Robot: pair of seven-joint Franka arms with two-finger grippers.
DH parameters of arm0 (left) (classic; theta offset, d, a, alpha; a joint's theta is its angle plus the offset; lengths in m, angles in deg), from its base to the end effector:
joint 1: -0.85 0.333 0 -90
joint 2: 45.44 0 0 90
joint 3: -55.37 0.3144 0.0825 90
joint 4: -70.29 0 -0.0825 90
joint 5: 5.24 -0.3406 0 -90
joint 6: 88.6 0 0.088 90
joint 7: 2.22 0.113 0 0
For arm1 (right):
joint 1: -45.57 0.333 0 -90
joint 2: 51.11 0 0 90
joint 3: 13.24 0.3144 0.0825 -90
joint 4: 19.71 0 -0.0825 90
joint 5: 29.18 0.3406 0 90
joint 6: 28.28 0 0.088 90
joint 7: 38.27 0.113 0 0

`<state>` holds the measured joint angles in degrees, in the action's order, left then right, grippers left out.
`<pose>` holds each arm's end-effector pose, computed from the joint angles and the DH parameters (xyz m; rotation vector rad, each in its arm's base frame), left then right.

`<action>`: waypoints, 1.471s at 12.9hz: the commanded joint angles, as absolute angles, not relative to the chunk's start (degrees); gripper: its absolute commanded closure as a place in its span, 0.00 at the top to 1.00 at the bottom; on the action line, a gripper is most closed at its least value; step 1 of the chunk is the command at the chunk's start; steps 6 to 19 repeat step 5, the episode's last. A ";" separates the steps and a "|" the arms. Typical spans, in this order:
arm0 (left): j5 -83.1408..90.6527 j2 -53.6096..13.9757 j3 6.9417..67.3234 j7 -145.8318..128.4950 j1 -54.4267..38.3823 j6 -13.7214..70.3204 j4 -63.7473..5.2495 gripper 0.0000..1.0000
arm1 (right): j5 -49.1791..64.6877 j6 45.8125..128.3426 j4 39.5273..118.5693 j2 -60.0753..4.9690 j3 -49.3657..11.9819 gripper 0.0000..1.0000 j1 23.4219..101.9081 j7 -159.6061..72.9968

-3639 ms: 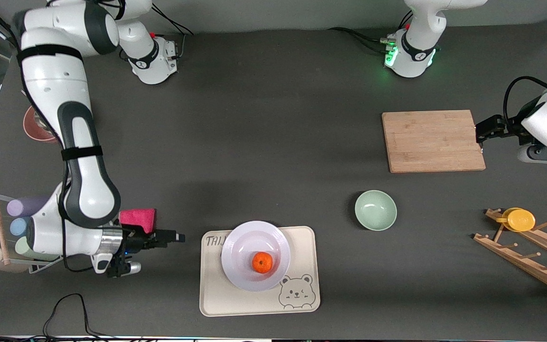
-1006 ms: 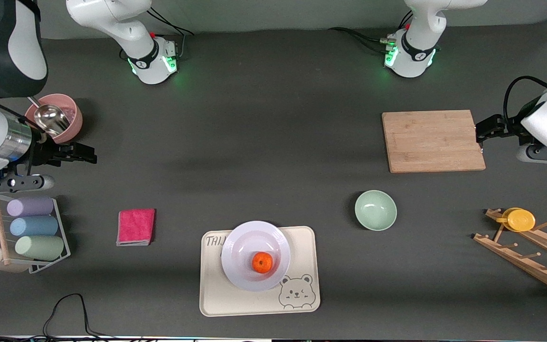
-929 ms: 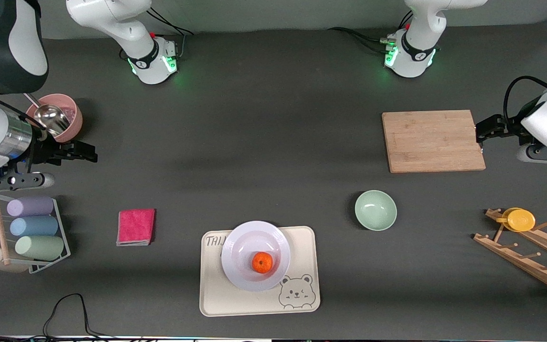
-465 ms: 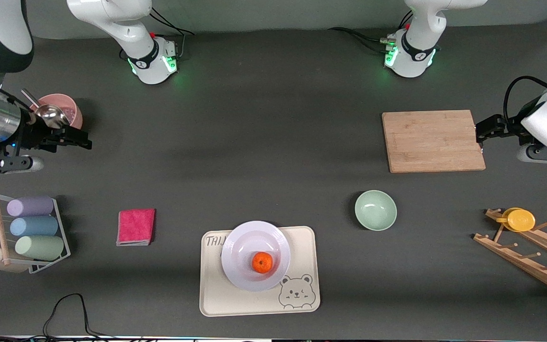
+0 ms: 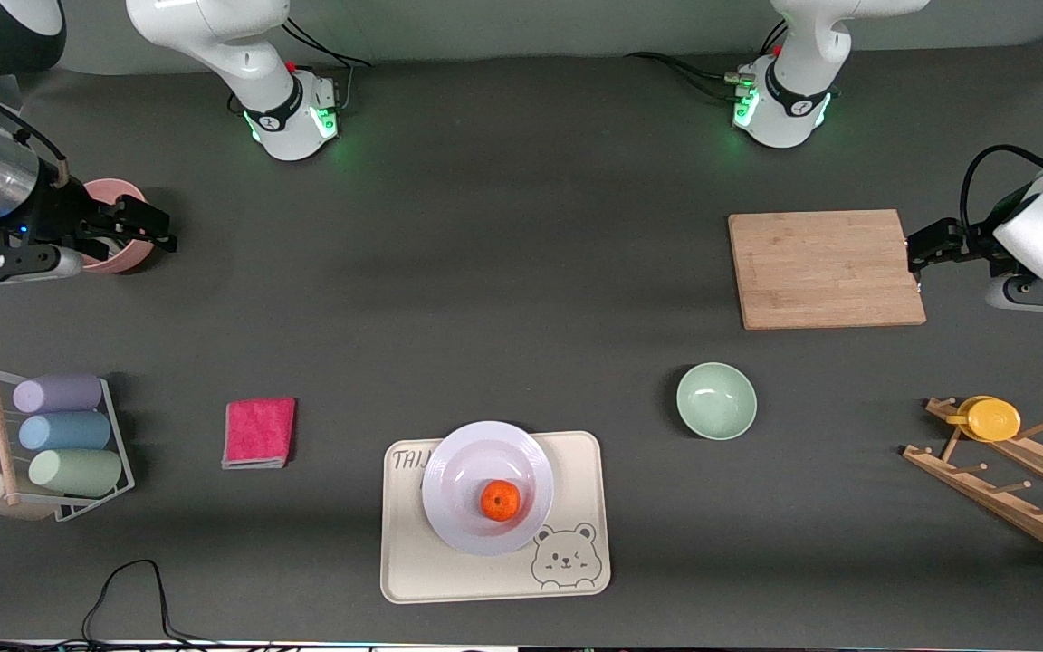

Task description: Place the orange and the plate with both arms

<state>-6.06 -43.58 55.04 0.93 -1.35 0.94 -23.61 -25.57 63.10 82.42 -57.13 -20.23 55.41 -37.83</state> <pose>0.5146 -0.0211 0.5706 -3.1196 0.1558 0.1698 0.4743 0.0278 0.5801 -3.0650 -0.0600 0.1312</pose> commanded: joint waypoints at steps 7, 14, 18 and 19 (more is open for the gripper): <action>-6.20 -43.94 55.55 0.95 -2.05 0.08 -23.23 1.00 | -27.33 64.53 84.00 -57.87 -20.98 1.00 56.38 -36.87; -6.20 -43.94 55.55 0.95 -2.05 0.08 -23.23 1.00 | -27.33 64.53 84.00 -57.87 -20.98 1.00 56.38 -36.87; -6.20 -43.94 55.55 0.95 -2.05 0.08 -23.23 1.00 | -27.33 64.53 84.00 -57.87 -20.98 1.00 56.38 -36.87; -6.20 -43.94 55.55 0.95 -2.05 0.08 -23.23 1.00 | -27.33 64.53 84.00 -57.87 -20.98 1.00 56.38 -36.87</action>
